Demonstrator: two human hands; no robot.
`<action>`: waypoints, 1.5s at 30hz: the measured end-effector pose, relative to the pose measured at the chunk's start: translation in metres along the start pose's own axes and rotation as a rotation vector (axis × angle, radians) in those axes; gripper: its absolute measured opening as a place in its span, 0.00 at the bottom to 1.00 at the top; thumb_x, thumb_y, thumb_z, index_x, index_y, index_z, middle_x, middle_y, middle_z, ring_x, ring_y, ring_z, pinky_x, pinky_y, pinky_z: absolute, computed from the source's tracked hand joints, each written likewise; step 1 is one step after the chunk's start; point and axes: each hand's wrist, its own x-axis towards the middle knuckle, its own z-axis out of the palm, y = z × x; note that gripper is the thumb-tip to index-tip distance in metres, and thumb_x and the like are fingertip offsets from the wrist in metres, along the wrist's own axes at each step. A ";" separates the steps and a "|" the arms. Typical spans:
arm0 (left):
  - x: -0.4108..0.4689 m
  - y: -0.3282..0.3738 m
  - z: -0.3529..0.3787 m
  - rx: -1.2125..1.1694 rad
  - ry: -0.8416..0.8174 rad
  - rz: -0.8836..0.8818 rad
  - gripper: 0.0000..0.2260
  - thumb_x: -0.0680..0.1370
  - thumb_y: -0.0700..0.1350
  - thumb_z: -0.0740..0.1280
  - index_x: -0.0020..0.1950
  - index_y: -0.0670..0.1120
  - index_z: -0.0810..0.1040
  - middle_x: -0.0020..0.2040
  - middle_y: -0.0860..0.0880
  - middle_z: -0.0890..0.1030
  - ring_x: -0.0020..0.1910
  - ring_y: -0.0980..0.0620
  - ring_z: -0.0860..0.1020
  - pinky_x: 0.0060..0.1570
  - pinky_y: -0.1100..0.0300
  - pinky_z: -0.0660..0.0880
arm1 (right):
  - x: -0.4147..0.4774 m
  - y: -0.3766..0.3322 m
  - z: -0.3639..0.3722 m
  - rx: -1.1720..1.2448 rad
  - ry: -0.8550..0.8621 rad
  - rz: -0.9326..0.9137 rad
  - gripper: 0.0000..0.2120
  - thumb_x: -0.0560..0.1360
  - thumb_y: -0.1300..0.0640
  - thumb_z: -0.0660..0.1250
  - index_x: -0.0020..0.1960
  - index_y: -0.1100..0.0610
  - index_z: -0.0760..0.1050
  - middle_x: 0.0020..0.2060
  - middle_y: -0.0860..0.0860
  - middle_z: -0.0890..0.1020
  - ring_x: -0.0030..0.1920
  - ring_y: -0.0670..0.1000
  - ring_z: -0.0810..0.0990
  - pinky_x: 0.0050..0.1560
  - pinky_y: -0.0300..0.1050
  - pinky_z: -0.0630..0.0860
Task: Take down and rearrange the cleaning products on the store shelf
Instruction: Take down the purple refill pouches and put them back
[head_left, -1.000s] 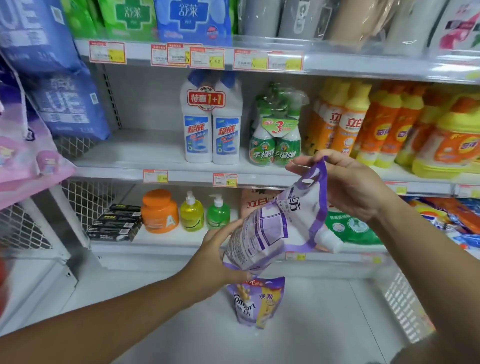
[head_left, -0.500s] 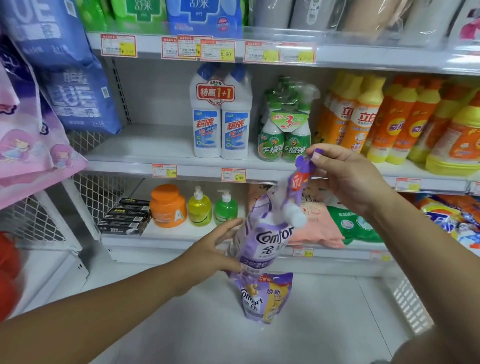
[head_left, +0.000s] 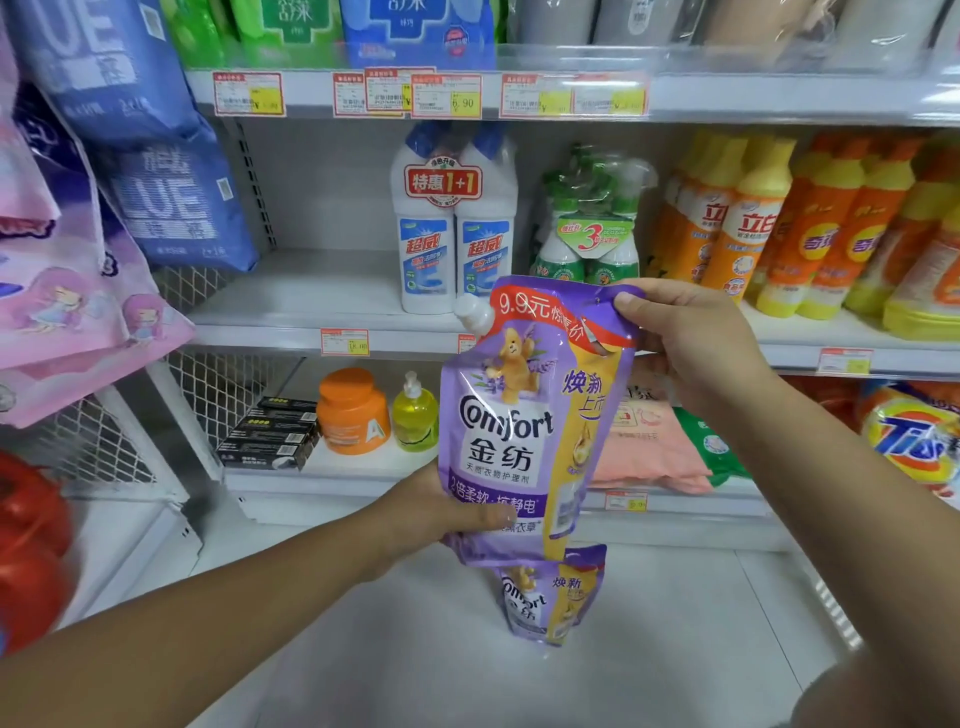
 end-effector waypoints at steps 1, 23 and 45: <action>0.000 0.000 -0.001 0.024 0.018 0.003 0.26 0.63 0.52 0.78 0.61 0.54 0.78 0.53 0.56 0.85 0.51 0.55 0.83 0.45 0.56 0.80 | 0.000 0.000 0.002 0.001 0.007 0.003 0.07 0.80 0.57 0.66 0.55 0.56 0.81 0.42 0.54 0.87 0.41 0.53 0.87 0.43 0.49 0.82; -0.005 0.014 -0.011 -0.139 0.058 -0.008 0.22 0.67 0.58 0.72 0.60 0.55 0.78 0.53 0.50 0.85 0.48 0.47 0.84 0.43 0.54 0.80 | -0.042 0.051 0.042 -0.060 -0.368 0.014 0.18 0.71 0.62 0.76 0.58 0.52 0.80 0.48 0.48 0.87 0.48 0.50 0.86 0.52 0.50 0.81; 0.052 0.042 -0.189 -0.160 0.411 0.202 0.20 0.77 0.41 0.70 0.69 0.42 0.74 0.63 0.45 0.81 0.54 0.56 0.81 0.51 0.67 0.77 | 0.090 0.038 0.191 -0.074 -0.217 -0.265 0.22 0.66 0.62 0.80 0.58 0.56 0.79 0.47 0.48 0.87 0.47 0.49 0.86 0.51 0.50 0.81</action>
